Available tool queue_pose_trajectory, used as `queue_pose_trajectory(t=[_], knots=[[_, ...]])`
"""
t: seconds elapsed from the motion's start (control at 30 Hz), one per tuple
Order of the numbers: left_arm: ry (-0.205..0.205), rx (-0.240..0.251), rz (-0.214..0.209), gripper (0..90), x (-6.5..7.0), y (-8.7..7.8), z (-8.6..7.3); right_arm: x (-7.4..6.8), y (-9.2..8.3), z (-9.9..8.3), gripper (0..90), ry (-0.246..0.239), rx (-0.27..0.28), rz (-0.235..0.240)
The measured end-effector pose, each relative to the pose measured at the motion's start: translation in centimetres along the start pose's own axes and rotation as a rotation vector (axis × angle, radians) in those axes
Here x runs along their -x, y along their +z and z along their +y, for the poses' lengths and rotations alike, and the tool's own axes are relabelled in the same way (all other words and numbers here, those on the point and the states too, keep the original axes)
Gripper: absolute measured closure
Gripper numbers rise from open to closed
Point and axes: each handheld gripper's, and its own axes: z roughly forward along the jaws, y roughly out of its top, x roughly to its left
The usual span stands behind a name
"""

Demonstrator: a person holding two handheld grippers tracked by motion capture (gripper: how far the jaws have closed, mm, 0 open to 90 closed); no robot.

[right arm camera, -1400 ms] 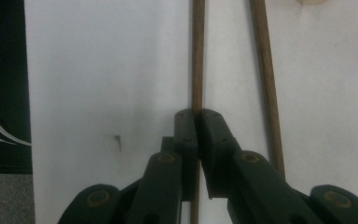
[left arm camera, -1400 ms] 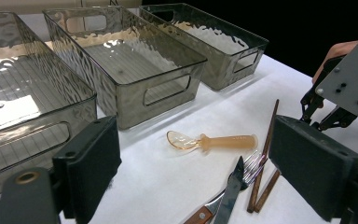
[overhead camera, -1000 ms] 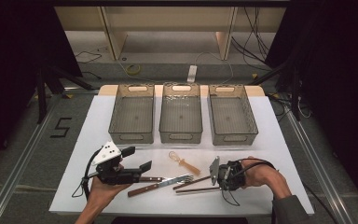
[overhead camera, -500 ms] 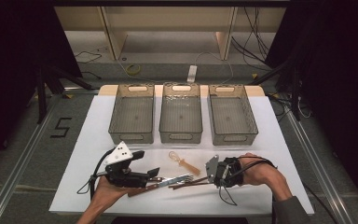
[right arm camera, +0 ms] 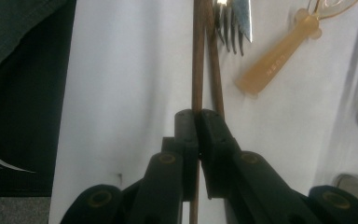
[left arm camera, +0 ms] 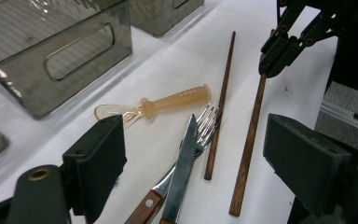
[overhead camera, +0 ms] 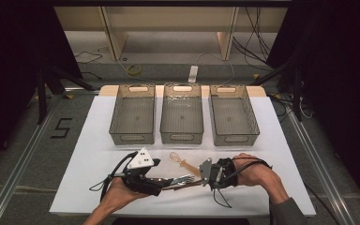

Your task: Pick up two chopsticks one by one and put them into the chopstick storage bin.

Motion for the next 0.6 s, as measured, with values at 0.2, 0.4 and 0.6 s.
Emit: queue_pose_trajectory(t=[0.2,0.4,0.6], knots=[[0.051,-0.063,-0.015,26.0,0.5,1.0,0.3,-0.1,-0.2,0.7,86.3,-0.014,0.002,-0.013],[0.061,-0.116,-0.045,31.4,0.5,1.5,0.4,-0.2,-0.3,1.3,86.3,-0.019,-0.004,-0.022],[0.062,-0.19,-0.096,41.4,0.9,2.1,0.7,-0.4,-0.3,2.1,86.3,-0.048,-0.004,-0.036]])
